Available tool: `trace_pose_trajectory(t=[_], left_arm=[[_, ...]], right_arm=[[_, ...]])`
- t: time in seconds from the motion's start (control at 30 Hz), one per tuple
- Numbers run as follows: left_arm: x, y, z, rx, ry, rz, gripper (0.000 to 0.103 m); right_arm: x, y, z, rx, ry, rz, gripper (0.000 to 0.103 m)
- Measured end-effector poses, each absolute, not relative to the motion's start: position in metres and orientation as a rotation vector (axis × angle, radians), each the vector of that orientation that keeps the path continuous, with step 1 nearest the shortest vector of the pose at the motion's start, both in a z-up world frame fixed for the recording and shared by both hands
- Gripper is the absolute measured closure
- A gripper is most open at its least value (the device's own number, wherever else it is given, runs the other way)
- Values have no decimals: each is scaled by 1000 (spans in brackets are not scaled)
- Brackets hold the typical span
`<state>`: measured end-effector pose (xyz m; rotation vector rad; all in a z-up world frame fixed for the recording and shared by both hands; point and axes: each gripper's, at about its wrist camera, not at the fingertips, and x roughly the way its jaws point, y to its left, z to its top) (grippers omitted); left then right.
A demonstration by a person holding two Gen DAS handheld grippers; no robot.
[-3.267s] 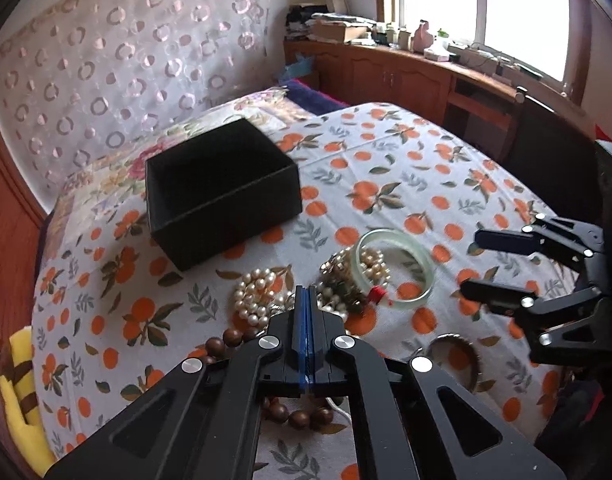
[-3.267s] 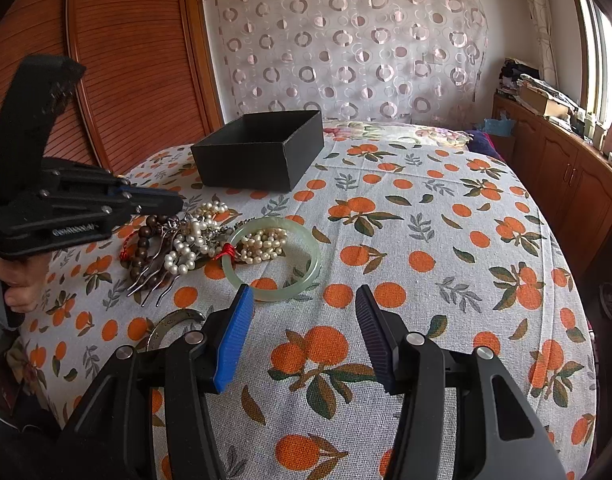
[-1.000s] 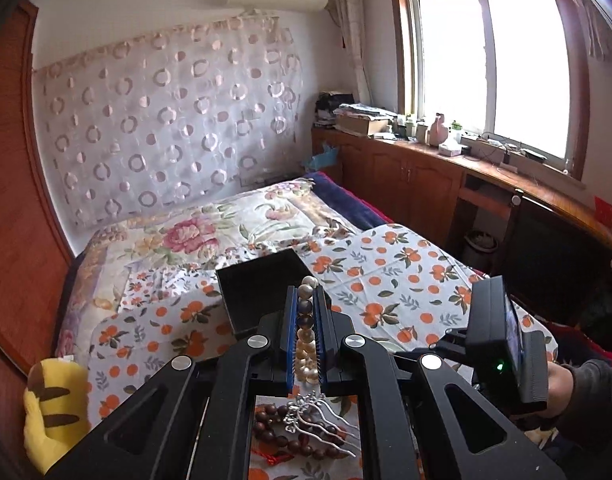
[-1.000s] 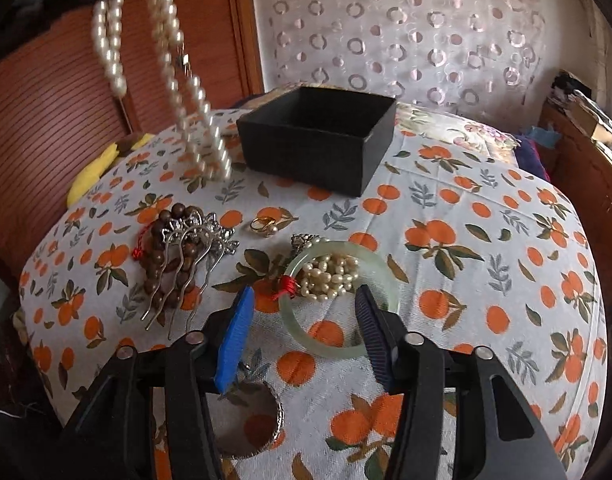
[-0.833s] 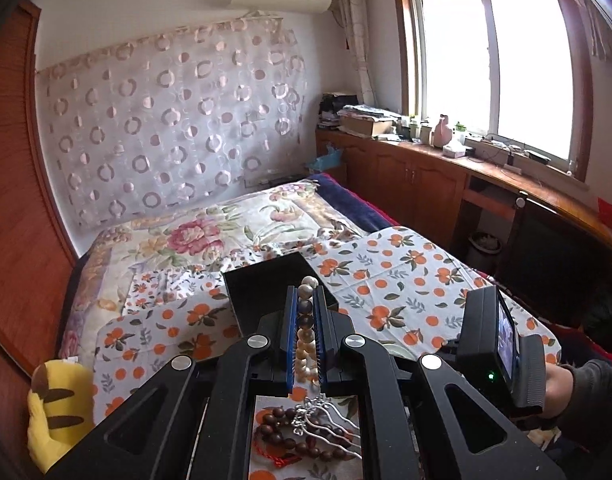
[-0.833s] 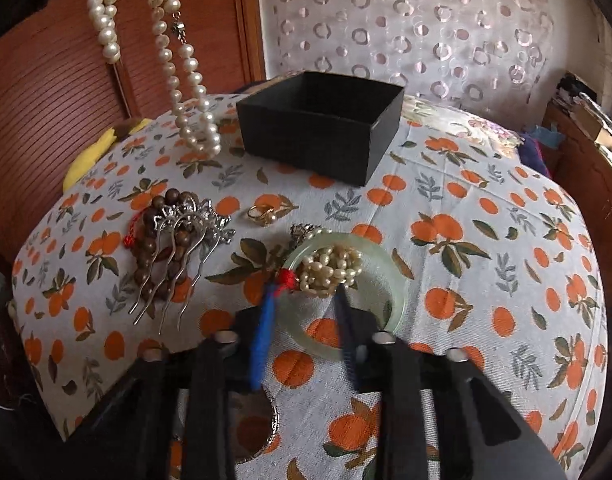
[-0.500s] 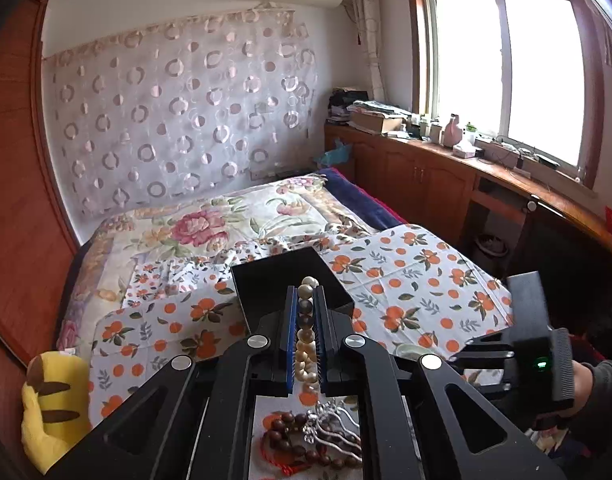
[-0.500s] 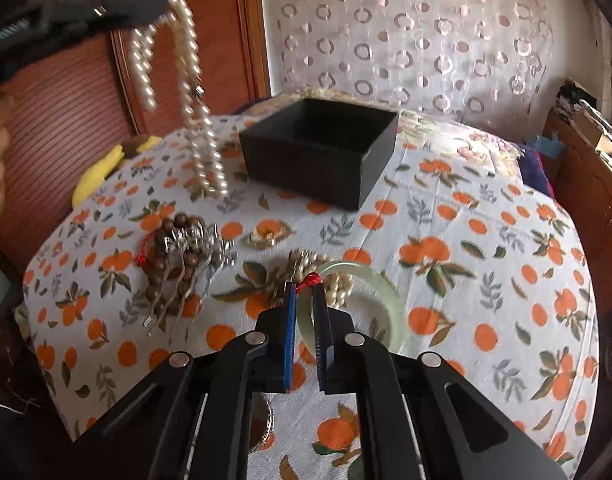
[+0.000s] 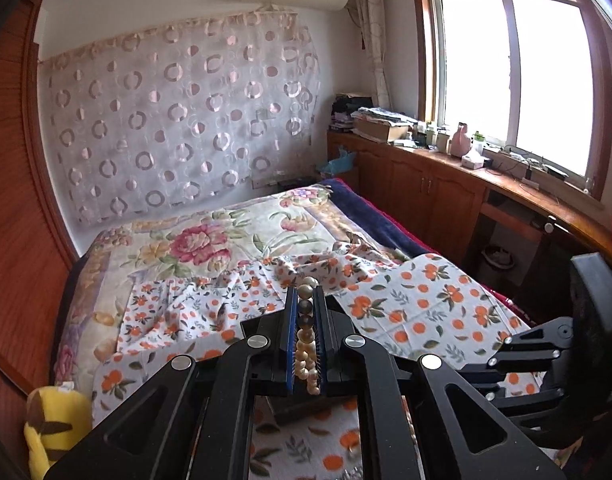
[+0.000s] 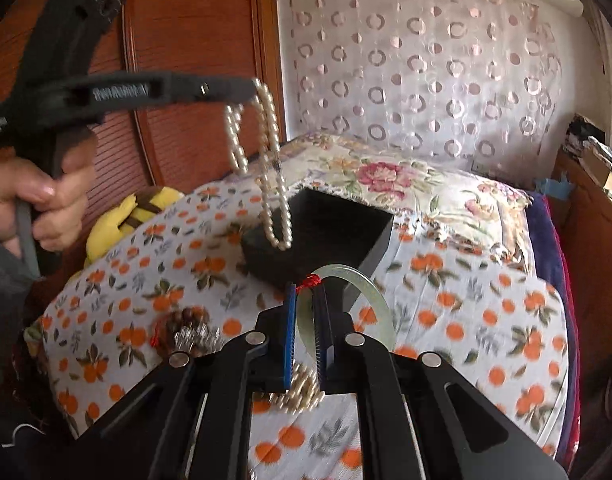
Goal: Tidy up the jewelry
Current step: 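Lift the pearl necklace with the left tool toward the black box while the right tool grasps the jade bangle, then open the left tool over the box while the right tool lowers the jade bangle into it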
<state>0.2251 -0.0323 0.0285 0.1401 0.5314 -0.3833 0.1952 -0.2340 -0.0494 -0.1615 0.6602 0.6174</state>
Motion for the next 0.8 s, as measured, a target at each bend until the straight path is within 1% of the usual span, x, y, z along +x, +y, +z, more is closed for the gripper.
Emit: trace_pose_trajectory(t=[0.13,0.3,0.6,0.8], left_arm=[[242,-33,21,140,553,-402,96],[252,-28,14,126,575,-428,96],[259,-23,18,127,585,-459,96],[276,-19,-2,130,642,-420,96]], right_arm=[[207,-235,-43,-153,655,633,93],[217,-235,-48,-160,666,626,93],[228,-235,-58,-141,681,614,93],[238,-233,-55,-129,674,619,93]])
